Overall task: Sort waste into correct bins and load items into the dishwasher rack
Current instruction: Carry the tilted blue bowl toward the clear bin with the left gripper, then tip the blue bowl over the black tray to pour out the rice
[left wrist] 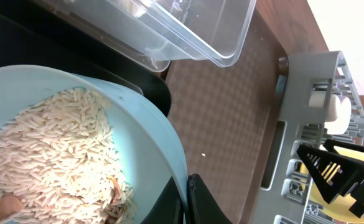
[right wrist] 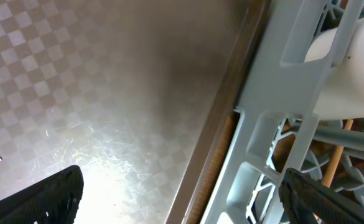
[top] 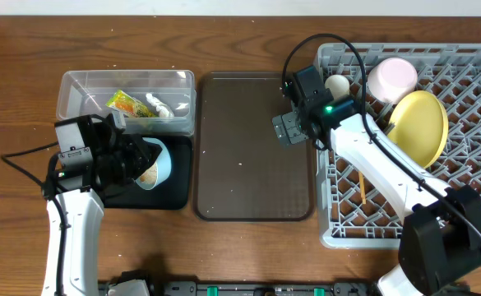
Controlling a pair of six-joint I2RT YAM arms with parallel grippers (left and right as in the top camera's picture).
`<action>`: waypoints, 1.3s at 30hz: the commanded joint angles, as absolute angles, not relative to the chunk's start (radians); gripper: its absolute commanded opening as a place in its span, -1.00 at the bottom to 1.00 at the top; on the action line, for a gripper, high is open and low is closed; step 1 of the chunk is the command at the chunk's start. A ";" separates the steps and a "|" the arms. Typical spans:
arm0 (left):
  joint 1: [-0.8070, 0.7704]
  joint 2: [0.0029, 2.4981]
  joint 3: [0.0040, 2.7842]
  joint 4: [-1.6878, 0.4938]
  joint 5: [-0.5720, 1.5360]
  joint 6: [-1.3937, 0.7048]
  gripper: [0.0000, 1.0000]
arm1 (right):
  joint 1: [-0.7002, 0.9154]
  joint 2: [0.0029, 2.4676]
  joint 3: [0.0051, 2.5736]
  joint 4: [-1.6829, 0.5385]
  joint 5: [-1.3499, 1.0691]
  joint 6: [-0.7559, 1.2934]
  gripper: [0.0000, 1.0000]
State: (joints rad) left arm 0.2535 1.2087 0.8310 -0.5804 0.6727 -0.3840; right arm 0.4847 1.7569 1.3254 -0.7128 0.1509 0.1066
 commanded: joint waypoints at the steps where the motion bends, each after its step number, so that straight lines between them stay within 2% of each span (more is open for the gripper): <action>1: 0.259 1.195 0.868 -0.582 0.690 -0.359 -0.88 | 0.492 1.747 1.327 -0.710 0.155 0.119 0.98; 12: 0.300 1.206 0.868 -0.579 0.724 -0.360 -0.88 | 0.492 1.747 1.327 -0.710 0.155 0.119 0.99; 28: 0.558 1.454 0.868 -0.508 1.386 -0.281 -0.88 | 0.492 1.747 1.327 -0.710 0.156 0.119 0.99; 35: 0.622 1.578 0.868 -0.490 1.570 -0.254 -0.88 | 0.492 1.747 1.327 -0.710 0.155 0.119 0.99; 39: 0.641 1.605 0.868 -0.484 1.573 -0.255 -0.87 | 0.492 1.747 1.327 -0.710 0.156 0.119 0.98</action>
